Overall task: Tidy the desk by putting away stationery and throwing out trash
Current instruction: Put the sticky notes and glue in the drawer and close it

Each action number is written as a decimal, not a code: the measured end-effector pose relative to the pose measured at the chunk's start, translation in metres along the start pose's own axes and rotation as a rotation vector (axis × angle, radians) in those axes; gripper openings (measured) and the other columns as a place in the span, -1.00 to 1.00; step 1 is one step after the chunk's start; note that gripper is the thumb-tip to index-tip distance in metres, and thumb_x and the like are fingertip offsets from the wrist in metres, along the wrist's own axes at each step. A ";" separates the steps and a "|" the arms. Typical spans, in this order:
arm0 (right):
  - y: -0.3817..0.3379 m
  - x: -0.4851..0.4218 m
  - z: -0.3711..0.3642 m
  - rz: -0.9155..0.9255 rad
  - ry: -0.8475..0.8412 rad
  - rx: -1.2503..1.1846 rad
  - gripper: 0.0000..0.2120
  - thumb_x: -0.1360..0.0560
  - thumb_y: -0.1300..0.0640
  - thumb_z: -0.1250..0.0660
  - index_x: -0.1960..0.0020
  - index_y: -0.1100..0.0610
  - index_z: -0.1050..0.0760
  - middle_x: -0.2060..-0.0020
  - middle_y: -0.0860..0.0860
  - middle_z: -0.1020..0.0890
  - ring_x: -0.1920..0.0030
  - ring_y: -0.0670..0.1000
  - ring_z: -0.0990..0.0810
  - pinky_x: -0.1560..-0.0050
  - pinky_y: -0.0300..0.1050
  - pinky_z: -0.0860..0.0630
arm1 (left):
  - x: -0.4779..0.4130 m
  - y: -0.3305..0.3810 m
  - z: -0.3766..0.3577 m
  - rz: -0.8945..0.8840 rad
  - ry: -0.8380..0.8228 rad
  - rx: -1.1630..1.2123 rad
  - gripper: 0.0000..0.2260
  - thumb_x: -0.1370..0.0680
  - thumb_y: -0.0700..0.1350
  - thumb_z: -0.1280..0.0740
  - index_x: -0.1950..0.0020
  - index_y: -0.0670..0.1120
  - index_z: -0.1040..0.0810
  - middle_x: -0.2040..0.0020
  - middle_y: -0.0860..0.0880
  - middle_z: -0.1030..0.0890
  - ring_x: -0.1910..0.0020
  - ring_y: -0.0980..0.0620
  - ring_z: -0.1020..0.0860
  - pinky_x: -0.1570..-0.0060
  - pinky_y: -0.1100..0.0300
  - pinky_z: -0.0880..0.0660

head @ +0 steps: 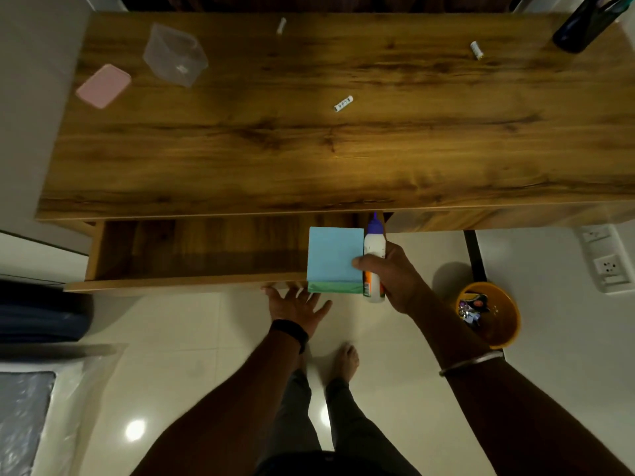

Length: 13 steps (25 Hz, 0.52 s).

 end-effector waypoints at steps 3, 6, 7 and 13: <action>-0.004 -0.008 -0.002 -0.019 0.024 0.039 -0.62 -0.41 0.25 -0.51 -0.22 0.14 -0.63 -0.12 0.16 -0.73 -0.15 0.25 -0.71 -0.15 0.18 -0.66 | 0.039 -0.020 0.000 0.056 0.095 -0.231 -0.28 -0.60 0.40 0.03 -0.60 -0.04 -0.25 -0.53 -0.21 -0.38 -0.50 -0.25 -0.36 -0.40 -0.26 -0.33; -0.005 -0.008 -0.002 -0.050 0.042 0.056 -0.47 -0.27 0.11 -0.57 -0.23 0.16 -0.63 -0.13 0.22 -0.72 -0.15 0.32 -0.69 -0.24 0.32 -0.60 | 0.102 -0.013 -0.020 -0.091 0.202 -0.901 -0.65 -0.68 0.00 -0.21 -0.22 -0.26 -0.57 0.05 -0.22 -0.72 0.14 -0.13 -0.69 0.21 0.09 -0.57; -0.006 -0.007 -0.001 -0.057 0.048 0.056 -0.52 -0.30 0.13 -0.56 -0.21 0.15 -0.63 -0.12 0.21 -0.72 -0.15 0.30 -0.69 -0.23 0.30 -0.61 | 0.119 0.004 -0.035 -0.271 0.202 -1.032 -0.75 -0.66 -0.09 -0.26 -0.08 -0.27 -0.60 0.23 -0.18 -0.69 0.34 -0.04 -0.63 0.36 0.16 -0.50; -0.017 -0.010 -0.008 -0.051 0.063 0.041 -0.69 -0.49 0.31 -0.47 -0.22 0.18 -0.60 -0.13 0.25 -0.70 -0.18 0.32 -0.66 -0.23 0.26 -0.61 | 0.147 0.077 -0.148 -0.592 -0.019 -1.074 -0.73 -0.58 0.15 -0.38 -0.18 0.03 -0.58 -0.06 0.07 -0.67 0.04 0.14 -0.65 0.18 0.24 -0.55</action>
Point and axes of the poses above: each hand's wrist, its own x-axis away from the middle knuckle, its own z-axis out of the back of the hand, y = z × x, the point moved 10 cm from there along -x, towards the middle knuckle
